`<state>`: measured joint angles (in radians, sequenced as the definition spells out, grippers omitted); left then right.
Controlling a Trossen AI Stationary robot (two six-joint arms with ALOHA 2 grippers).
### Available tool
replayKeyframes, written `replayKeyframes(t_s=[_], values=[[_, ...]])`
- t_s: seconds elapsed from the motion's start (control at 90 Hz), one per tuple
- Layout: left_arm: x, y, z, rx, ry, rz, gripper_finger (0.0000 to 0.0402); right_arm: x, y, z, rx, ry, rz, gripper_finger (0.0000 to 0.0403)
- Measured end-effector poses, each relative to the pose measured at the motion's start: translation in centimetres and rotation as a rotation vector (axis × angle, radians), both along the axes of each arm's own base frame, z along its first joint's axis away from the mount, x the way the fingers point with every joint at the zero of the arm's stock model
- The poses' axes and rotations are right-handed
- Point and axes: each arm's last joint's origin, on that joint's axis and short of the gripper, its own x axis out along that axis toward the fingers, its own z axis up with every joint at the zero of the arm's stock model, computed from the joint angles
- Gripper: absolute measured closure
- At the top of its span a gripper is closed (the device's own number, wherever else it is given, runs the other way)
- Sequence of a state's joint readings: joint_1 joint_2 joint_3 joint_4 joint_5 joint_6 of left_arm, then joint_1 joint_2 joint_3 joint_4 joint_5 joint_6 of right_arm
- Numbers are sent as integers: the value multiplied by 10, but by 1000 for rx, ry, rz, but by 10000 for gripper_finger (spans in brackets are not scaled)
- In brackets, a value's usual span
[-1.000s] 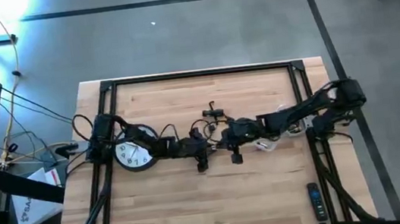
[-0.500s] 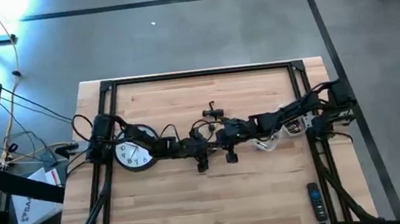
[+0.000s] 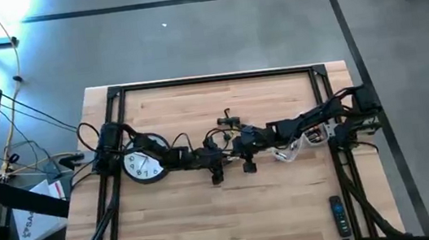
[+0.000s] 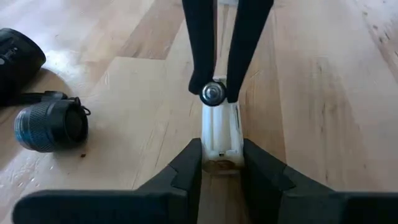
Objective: Insert battery
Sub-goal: Insert the silver battery into the white battery case
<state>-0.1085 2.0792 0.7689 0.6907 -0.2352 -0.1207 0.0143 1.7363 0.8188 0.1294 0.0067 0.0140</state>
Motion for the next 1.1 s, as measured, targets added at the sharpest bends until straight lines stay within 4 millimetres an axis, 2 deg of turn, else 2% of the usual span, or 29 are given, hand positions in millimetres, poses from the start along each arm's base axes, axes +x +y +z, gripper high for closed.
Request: replayKeyframes(t_s=[0.433, 0.644, 1.1], values=[[0, 0, 0, 2, 0, 1, 332, -1, 0, -1, 22, 15, -23, 403], [0, 0, 0, 2, -1, 1, 332, 3, 0, -16, 26, 40, -18, 403], [0, 0, 0, 6, -2, 7, 332, 2, 0, -18, 38, 52, -38, 403]])
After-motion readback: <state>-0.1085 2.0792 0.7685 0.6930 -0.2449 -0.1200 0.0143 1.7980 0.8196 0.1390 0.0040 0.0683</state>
